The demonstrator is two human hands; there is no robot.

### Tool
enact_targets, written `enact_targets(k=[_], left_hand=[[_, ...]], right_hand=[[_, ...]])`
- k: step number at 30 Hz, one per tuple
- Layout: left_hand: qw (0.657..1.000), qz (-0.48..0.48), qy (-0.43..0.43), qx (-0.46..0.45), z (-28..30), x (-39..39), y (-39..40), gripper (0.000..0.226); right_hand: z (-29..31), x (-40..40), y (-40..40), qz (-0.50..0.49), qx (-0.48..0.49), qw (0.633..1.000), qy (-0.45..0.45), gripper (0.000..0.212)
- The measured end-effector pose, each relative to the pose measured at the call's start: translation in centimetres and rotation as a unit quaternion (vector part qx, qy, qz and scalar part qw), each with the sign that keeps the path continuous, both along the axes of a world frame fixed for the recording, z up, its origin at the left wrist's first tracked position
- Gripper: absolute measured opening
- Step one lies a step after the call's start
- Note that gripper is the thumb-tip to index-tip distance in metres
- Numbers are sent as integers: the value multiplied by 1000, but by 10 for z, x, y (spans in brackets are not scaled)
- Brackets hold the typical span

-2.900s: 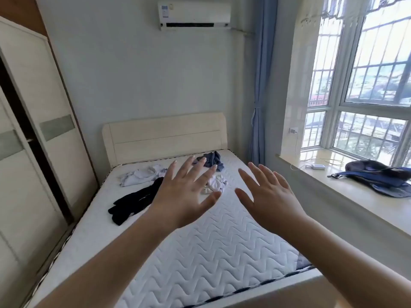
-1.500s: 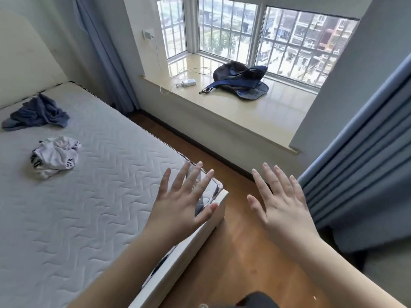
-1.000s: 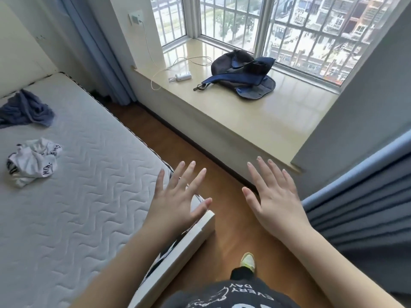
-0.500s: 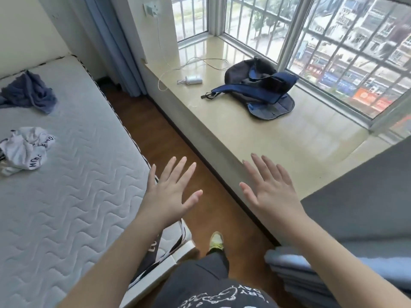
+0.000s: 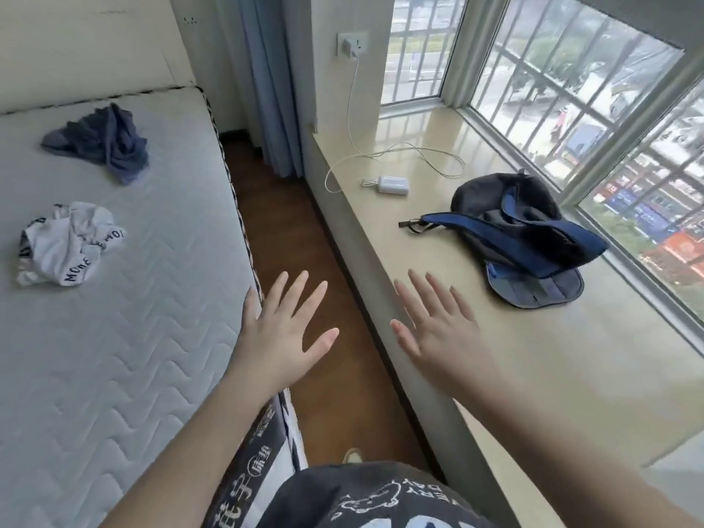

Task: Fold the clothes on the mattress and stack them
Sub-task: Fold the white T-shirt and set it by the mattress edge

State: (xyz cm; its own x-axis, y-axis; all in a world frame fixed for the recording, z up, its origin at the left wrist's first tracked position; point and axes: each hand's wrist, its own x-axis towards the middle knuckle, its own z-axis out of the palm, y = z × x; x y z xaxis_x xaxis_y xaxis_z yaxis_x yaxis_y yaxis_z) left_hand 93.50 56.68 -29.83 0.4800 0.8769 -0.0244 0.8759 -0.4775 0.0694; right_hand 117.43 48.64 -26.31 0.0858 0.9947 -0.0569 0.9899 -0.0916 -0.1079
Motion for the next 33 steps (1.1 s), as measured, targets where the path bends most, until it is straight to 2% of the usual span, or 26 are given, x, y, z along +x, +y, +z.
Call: enact_targets(k=[5, 9, 13, 19, 25, 33], left_hand=[[999, 37, -7, 9, 9, 3, 59, 73], [993, 106, -47, 24, 24, -15, 121, 76], [988, 147, -19, 41, 29, -24, 170, 76], [973, 229, 4, 6, 22, -25, 242, 78], [948, 316, 27, -11, 18, -49, 306, 78], [895, 446, 23, -2, 10, -120, 335, 82]], right_hand=[[0, 3, 89, 44, 17, 999, 6, 63], [-3, 9, 163, 77, 18, 997, 15, 66], [-7, 10, 243, 104, 30, 994, 28, 68], [-19, -5, 359, 196, 14, 980, 22, 64], [-21, -33, 471, 286, -1, 958, 28, 62], [-21, -120, 573, 396, 8, 918, 24, 63]])
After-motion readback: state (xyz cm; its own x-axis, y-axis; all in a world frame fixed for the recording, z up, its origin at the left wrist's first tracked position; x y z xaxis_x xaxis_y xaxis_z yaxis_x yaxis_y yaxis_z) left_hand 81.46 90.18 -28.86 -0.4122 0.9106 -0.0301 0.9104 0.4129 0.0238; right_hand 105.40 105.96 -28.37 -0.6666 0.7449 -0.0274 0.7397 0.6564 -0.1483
